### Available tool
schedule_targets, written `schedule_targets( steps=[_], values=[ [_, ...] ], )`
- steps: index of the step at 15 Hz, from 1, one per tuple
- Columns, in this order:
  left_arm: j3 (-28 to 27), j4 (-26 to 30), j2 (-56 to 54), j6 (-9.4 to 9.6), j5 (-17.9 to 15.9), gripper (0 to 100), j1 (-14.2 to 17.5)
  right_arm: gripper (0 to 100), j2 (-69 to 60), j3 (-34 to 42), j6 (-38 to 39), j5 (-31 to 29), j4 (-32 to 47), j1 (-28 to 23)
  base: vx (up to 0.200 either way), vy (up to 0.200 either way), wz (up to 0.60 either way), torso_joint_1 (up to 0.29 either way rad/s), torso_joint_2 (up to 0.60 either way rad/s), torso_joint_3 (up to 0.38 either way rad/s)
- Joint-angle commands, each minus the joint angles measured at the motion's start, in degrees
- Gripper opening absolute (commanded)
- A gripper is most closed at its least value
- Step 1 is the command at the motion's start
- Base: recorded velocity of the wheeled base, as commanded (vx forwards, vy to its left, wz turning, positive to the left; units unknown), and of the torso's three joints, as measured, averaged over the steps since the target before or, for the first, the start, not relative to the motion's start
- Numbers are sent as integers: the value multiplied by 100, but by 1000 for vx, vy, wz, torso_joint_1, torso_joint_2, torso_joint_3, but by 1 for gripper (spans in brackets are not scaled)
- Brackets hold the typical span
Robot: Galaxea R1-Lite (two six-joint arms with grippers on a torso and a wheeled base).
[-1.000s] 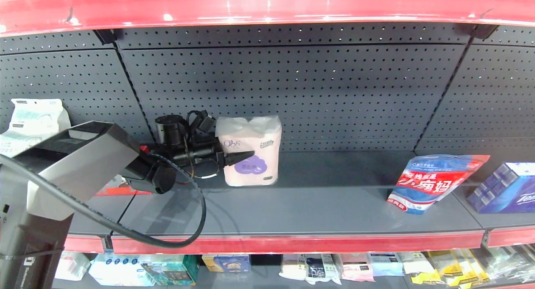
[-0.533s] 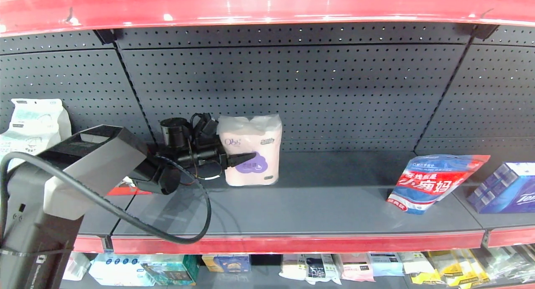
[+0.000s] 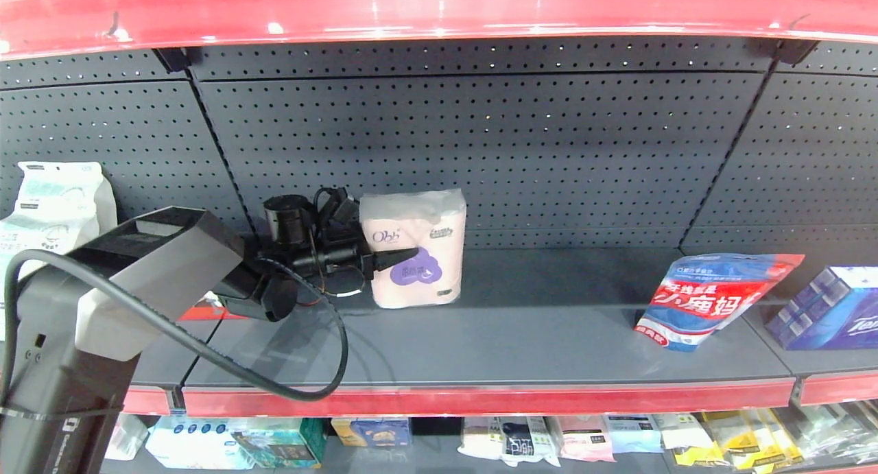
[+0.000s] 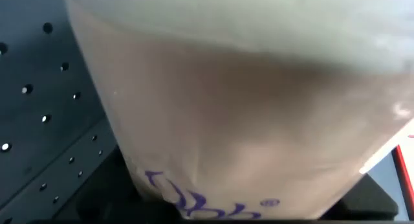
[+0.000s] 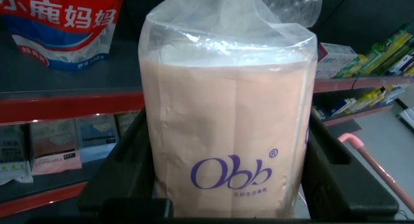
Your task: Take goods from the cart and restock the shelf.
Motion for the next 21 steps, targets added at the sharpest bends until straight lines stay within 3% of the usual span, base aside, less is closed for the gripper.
schedule_targets(
  steps=[1, 4, 7, 9, 10, 16, 21],
  values=[
    [180, -158, -135, -7, -79, 0, 53, 0, -5, 0, -4, 1, -1, -1, 0, 0, 0, 0, 0, 0],
    [664, -387, -434, -51, -246, 0, 185, 0, 3, 35, -4, 1, -1, -1, 0, 0, 0, 0, 0, 0],
    [1130, -1221, -601, -552, -474, 0, 299, 0, 3, 53, -4, 9, -1, -1, 0, 0, 0, 0, 0, 0],
    [1525, -2267, -627, -1105, -536, 0, 291, 0, 3, 26, -12, 18, -1, -1, 0, 0, 0, 0, 0, 0],
    [1692, -2505, -645, -1220, -536, 0, 282, 0, 12, 17, -12, 27, -1, -1, 0, 0, 0, 0, 0, 0],
    [2474, -2804, -715, -1264, -738, 0, 264, 0, 3, 17, -12, 44, -1, -1, 0, 0, 0, 0, 0, 0],
    [2536, -2804, -689, -1290, -747, 0, 150, 0, -5, -18, -4, 18, -9, -1, 0, 0, 0, 0, 0, 0]
  ],
)
